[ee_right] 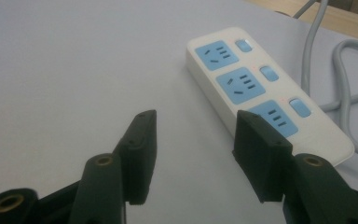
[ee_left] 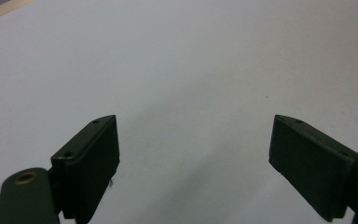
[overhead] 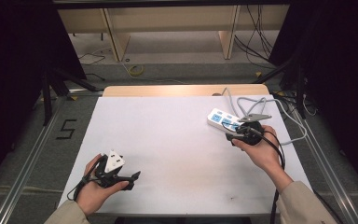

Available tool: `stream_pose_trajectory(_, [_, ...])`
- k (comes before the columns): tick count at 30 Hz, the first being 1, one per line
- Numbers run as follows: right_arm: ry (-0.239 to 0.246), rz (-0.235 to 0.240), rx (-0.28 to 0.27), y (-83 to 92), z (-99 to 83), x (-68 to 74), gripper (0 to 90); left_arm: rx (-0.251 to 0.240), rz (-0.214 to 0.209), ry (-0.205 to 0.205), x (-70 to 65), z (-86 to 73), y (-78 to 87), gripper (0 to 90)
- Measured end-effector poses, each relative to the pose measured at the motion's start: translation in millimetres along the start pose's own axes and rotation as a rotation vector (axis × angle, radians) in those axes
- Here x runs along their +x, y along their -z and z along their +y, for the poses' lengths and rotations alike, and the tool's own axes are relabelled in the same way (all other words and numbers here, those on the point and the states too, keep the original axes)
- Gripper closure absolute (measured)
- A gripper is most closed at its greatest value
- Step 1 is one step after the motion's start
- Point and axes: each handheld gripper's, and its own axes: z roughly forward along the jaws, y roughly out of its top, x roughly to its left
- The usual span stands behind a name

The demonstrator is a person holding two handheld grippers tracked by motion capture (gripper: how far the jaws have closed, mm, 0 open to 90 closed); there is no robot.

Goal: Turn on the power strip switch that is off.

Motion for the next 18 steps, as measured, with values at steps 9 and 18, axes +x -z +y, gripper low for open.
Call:
stream_pose_trajectory(9, [-0.022, 0.048, -0.025, 11.4, -12.8, 6.8, 47.6, 0.0, 0.001, 0.002, 0.0, -0.2, 0.3, 15.7])
stream_pose_trajectory(18, [-0.014, 0.073, -0.068, 25.3, -24.1, 12.9, 41.7, -0.001, 0.003, 0.001, 0.4, -0.1, 0.9, 15.7])
